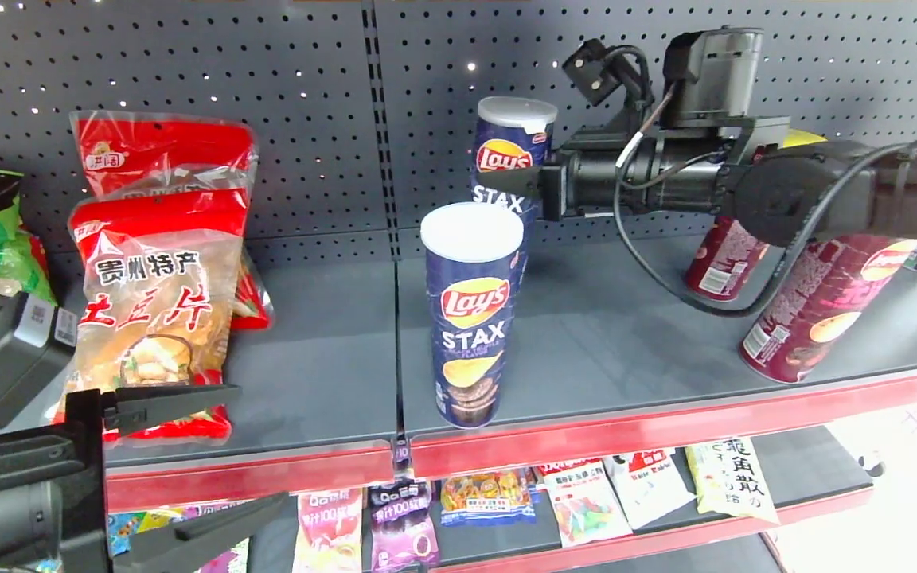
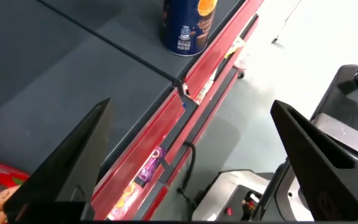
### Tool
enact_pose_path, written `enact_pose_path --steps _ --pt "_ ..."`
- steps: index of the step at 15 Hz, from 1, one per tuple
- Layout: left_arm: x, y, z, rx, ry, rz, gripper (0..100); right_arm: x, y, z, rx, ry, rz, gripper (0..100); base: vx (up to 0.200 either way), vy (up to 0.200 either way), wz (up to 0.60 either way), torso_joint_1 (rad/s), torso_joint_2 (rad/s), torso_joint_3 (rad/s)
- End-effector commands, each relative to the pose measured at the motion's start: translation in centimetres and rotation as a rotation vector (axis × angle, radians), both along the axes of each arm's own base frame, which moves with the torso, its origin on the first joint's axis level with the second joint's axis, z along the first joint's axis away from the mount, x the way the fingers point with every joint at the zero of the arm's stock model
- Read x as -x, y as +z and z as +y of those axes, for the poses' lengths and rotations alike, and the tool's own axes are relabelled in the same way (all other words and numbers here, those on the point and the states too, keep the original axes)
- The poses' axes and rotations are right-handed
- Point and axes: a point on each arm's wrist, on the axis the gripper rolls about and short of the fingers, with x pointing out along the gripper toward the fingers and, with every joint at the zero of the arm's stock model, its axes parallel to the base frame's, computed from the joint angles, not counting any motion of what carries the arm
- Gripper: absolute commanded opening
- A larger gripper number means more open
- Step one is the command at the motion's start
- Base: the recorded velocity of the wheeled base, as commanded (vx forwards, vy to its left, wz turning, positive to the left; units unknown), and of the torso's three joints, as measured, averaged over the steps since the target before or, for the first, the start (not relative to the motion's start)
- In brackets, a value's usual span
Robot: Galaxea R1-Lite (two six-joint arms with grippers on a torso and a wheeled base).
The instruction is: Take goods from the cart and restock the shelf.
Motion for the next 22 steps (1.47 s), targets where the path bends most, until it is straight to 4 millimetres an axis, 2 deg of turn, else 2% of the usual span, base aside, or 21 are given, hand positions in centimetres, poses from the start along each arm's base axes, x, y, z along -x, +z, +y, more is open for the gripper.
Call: enact_pose_path --steps 1,5,7,11,12,15,17,21,22 --pt "0.2 -0.1 0.0 -0.001 0.002 -0.002 100 -1.4 -2.2 1.7 0.019 0.02 0.031 0 0.0 0.0 0.0 0.0 0.0 0.0" --pt "0.1 0.0 0.0 -0.001 0.004 -0.004 100 -2.3 -2.7 2.4 0.017 0.023 0.026 0 0.0 0.0 0.0 0.0 0.0 0.0" --pt "0.1 0.0 0.0 -0.002 0.004 -0.002 100 -2.1 -2.9 3.0 0.021 0.038 0.032 0 0.0 0.0 0.0 0.0 0.0 0.0" --pt "0.1 0.0 0.0 -0.002 0.004 -0.002 100 -2.0 -3.2 3.1 0.028 0.042 0.035 0 0.0 0.0 0.0 0.0 0.0 0.0" --pt "0.1 0.0 0.0 -0.002 0.004 -0.002 100 -2.0 -3.3 3.1 0.03 0.041 0.035 100 0.0 0.0 0.0 0.0 0.0 0.0" --pt "0.1 -0.1 0.0 -0.004 0.004 0.003 100 -1.7 -2.8 2.8 0.028 0.027 0.032 100 0.0 0.0 0.0 0.0 0.0 0.0" --pt "-0.2 -0.2 0.0 -0.012 0.021 0.005 100 -0.1 -2.8 1.8 0.045 0.021 0.061 100 0.0 0.0 0.0 0.0 0.0 0.0" --pt "-1.1 -0.4 -0.3 -0.04 0.059 0.02 100 4.0 -2.8 -1.9 0.088 -0.059 0.118 100 0.0 0.0 0.0 0.0 0.0 0.0" --pt "-1.8 -0.4 -0.6 -0.048 0.064 0.027 100 5.4 -3.3 -3.8 0.108 -0.108 0.149 100 0.0 0.0 0.0 0.0 0.0 0.0"
